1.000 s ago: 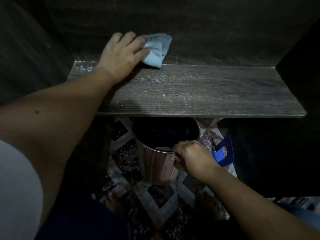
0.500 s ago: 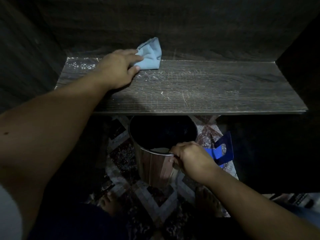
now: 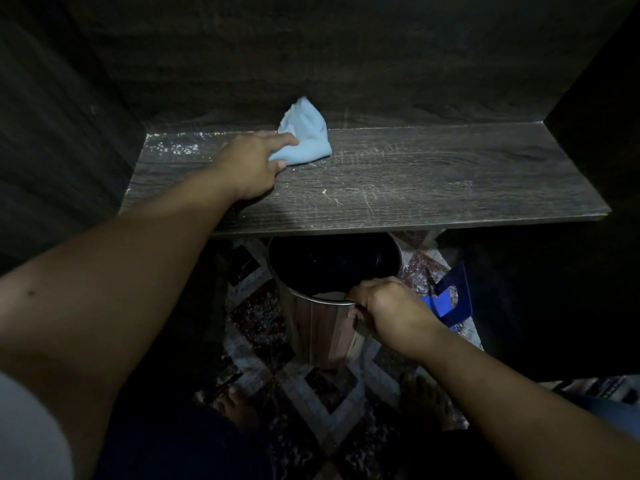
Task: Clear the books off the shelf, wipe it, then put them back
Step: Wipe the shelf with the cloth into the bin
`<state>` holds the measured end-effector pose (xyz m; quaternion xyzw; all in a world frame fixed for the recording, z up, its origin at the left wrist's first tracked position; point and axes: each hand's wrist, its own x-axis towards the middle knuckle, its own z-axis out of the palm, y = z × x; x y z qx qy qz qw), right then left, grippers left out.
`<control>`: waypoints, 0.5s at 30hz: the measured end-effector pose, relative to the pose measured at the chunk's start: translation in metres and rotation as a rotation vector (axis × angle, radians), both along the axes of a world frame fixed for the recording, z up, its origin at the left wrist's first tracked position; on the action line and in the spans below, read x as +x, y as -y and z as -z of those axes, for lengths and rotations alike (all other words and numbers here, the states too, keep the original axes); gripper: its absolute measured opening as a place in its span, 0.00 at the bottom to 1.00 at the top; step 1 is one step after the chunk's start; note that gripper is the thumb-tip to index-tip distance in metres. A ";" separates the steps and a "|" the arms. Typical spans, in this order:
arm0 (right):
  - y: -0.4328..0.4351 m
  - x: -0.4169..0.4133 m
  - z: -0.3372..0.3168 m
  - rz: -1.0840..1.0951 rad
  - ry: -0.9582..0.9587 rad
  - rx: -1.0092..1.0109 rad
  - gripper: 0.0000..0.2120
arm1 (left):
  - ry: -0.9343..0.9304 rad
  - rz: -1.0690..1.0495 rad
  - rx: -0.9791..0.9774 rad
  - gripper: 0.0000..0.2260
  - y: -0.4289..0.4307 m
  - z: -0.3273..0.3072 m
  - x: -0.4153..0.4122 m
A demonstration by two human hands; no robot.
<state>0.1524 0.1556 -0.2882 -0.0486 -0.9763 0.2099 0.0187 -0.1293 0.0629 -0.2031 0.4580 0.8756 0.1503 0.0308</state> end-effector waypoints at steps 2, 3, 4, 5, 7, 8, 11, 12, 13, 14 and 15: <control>0.000 0.001 -0.002 -0.002 -0.013 0.021 0.04 | 0.022 0.001 -0.009 0.19 0.002 -0.004 0.007; 0.000 0.002 -0.003 -0.002 -0.016 0.031 0.03 | 0.032 0.002 -0.012 0.19 0.003 -0.005 0.011; 0.000 0.002 -0.005 -0.002 -0.020 0.039 0.02 | 0.037 0.005 -0.015 0.19 0.004 -0.005 0.015; 0.001 0.003 -0.006 -0.003 -0.027 0.046 0.02 | 0.044 0.005 -0.018 0.18 0.005 -0.006 0.019; 0.002 0.005 -0.009 -0.014 -0.050 0.068 0.02 | 0.058 0.004 -0.013 0.18 0.007 -0.007 0.027; 0.003 0.006 -0.009 -0.020 -0.055 0.077 0.03 | 0.057 0.006 -0.007 0.17 0.008 -0.008 0.032; 0.005 0.008 -0.014 -0.024 -0.049 0.105 0.04 | 0.061 0.024 0.011 0.16 0.012 -0.008 0.045; 0.006 0.009 -0.015 -0.027 -0.055 0.107 0.04 | 0.069 0.029 0.012 0.16 0.013 -0.008 0.049; 0.007 0.010 -0.016 -0.031 -0.059 0.101 0.05 | 0.078 0.031 0.014 0.17 0.015 -0.008 0.052; 0.007 0.010 -0.018 -0.032 -0.057 0.093 0.05 | 0.088 0.034 0.015 0.17 0.016 -0.008 0.056; 0.008 0.011 -0.020 -0.030 -0.054 0.090 0.06 | 0.100 0.040 0.016 0.17 0.018 -0.007 0.060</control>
